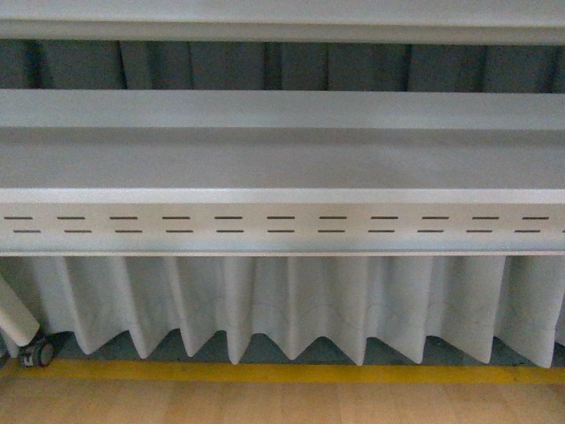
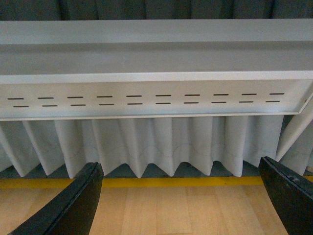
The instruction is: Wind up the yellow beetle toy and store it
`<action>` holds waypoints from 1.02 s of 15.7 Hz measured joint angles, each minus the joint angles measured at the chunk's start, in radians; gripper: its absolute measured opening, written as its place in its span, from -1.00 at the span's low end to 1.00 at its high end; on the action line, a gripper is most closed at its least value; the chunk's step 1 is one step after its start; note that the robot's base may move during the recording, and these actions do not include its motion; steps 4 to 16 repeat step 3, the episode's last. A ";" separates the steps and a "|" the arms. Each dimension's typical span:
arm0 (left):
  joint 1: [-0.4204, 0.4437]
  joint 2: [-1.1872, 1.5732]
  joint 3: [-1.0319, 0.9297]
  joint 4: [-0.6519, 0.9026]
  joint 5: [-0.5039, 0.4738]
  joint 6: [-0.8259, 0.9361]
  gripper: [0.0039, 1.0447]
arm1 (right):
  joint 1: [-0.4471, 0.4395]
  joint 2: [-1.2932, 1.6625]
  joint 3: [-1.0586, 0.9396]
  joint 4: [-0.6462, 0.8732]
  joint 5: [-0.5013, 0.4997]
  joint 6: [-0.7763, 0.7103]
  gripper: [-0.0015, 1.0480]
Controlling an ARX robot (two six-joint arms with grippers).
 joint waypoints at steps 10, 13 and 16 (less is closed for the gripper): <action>0.000 0.000 0.000 0.000 0.000 0.000 0.88 | 0.000 0.000 0.000 0.000 0.000 0.000 0.87; 0.000 0.000 0.000 0.000 0.000 0.000 0.88 | 0.000 0.000 0.000 0.000 0.000 0.000 0.87; 0.000 0.000 0.000 0.000 0.000 0.000 0.88 | 0.000 0.000 0.000 0.000 0.000 0.000 0.87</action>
